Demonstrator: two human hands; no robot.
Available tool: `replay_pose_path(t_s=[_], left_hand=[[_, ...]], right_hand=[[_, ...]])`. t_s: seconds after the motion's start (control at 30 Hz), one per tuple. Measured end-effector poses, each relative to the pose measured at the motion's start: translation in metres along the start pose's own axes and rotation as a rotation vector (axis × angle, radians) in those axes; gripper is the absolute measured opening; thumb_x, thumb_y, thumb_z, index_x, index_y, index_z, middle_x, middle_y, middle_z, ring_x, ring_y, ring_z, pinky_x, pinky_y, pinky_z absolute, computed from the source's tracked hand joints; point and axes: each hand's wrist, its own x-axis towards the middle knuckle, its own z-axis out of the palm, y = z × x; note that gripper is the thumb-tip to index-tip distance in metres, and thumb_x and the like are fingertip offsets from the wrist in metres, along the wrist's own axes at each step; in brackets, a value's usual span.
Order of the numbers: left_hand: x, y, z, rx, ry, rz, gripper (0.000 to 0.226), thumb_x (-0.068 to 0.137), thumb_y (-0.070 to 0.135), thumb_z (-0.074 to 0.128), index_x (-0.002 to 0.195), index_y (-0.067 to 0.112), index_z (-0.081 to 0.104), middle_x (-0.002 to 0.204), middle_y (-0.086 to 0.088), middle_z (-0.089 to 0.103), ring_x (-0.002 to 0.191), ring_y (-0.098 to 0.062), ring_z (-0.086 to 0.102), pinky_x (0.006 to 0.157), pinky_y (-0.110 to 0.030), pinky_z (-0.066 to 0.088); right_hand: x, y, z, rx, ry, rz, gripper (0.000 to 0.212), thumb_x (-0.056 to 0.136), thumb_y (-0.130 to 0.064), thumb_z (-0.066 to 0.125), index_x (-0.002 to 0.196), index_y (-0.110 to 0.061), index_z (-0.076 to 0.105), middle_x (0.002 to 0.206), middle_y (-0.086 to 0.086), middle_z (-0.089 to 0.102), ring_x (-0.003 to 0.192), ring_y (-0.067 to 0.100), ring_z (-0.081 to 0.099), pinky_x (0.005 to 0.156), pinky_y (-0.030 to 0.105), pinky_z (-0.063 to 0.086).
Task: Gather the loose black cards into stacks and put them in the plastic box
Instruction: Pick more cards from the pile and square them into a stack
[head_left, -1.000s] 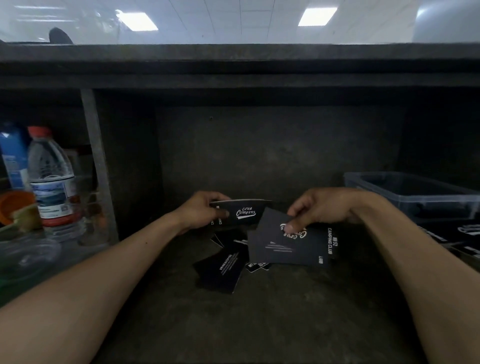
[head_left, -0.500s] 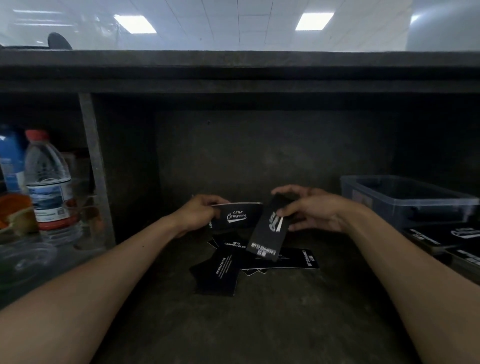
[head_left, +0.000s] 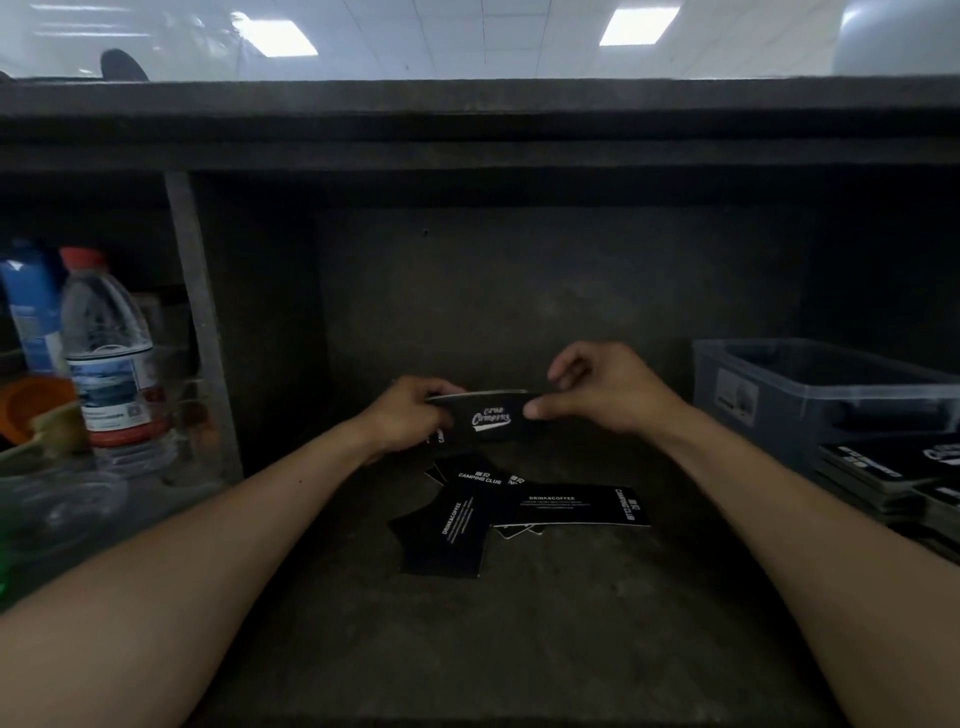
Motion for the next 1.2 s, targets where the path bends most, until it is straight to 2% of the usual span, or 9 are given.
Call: replay_pose_path(t_s=[0.1,0.17,0.3,0.43,0.6,0.73,0.87,1.0,1.2], left_hand=[[0.002,-0.002,0.001,-0.07,0.024,-0.018,0.037,0.087,-0.006,0.056,0.101,0.023,0.072,0.104,-0.009,0.075,0.09,-0.018,0.071,0.085,-0.035,0.059],[0.002,-0.003,0.001,-0.072,0.016,-0.021,0.039,0.085,-0.006,0.055,0.098,0.026,0.073,0.1,-0.006,0.076,0.089,-0.018,0.073,0.082,-0.033,0.06],[0.003,-0.003,0.003,-0.084,0.024,-0.008,0.039,0.083,-0.007,0.054,0.095,0.025,0.073,0.091,-0.004,0.076,0.076,-0.01,0.07,0.067,-0.023,0.058],[0.001,-0.001,0.003,-0.091,0.031,-0.011,0.039,0.084,-0.008,0.053,0.094,0.025,0.073,0.08,0.004,0.074,0.063,-0.001,0.068,0.056,-0.016,0.053],[-0.001,0.003,0.006,-0.114,0.031,-0.011,0.043,0.082,-0.011,0.049,0.091,0.025,0.073,0.081,0.006,0.075,0.069,-0.001,0.069,0.06,-0.014,0.054],[-0.003,0.006,0.006,-0.14,0.022,-0.015,0.044,0.082,-0.009,0.047,0.088,0.024,0.074,0.078,0.008,0.076,0.073,-0.003,0.068,0.061,-0.014,0.054],[-0.002,0.008,0.002,-0.134,-0.023,-0.044,0.036,0.09,0.009,0.047,0.091,0.03,0.076,0.091,0.013,0.076,0.096,-0.011,0.068,0.079,-0.029,0.053],[-0.005,0.008,-0.001,-0.108,-0.074,-0.07,0.033,0.081,0.06,0.064,0.102,0.036,0.075,0.103,0.011,0.076,0.098,-0.009,0.07,0.084,-0.027,0.052],[-0.001,0.003,0.002,-0.026,0.052,-0.002,0.031,0.089,-0.001,0.065,0.109,0.021,0.07,0.102,-0.001,0.073,0.084,-0.002,0.066,0.07,-0.009,0.05]], right_hand=[[-0.014,-0.017,-0.006,-0.184,-0.594,0.004,0.055,0.049,-0.036,0.097,0.097,-0.03,0.071,0.094,-0.012,0.074,0.09,0.004,0.069,0.079,0.017,0.055],[-0.019,-0.017,-0.001,-0.351,-0.732,0.033,0.058,0.051,-0.031,0.098,0.103,-0.031,0.07,0.102,-0.013,0.073,0.098,0.005,0.067,0.088,0.022,0.055],[-0.017,-0.012,0.002,-0.292,-0.676,0.06,0.047,0.063,-0.017,0.092,0.103,-0.024,0.07,0.105,0.002,0.072,0.091,0.011,0.067,0.088,0.034,0.056],[-0.011,-0.006,-0.011,-0.265,-0.528,0.077,0.027,0.08,-0.025,0.074,0.105,-0.033,0.07,0.095,-0.011,0.071,0.089,0.006,0.065,0.081,0.028,0.054],[-0.003,0.008,-0.013,-0.393,-0.102,-0.105,0.053,0.079,-0.01,0.073,0.128,-0.025,0.061,0.079,-0.008,0.069,0.07,0.005,0.063,0.071,0.023,0.049],[0.003,0.003,-0.004,0.187,0.139,-0.136,0.054,0.084,0.003,0.062,0.124,-0.033,0.061,0.078,-0.012,0.068,0.07,0.005,0.066,0.063,0.019,0.05],[0.005,0.005,0.016,0.761,0.258,0.161,0.024,0.089,-0.004,0.063,0.104,-0.023,0.062,0.099,0.002,0.074,0.078,0.015,0.071,0.065,0.032,0.061],[0.003,0.027,0.04,0.4,0.102,0.415,0.036,0.082,-0.015,0.079,0.113,-0.007,0.063,0.098,0.01,0.075,0.072,0.014,0.07,0.053,0.022,0.052],[0.001,0.007,0.035,-0.42,0.077,0.255,0.056,0.06,-0.055,0.087,0.096,-0.025,0.056,0.093,-0.007,0.061,0.093,0.016,0.062,0.076,0.029,0.049]])
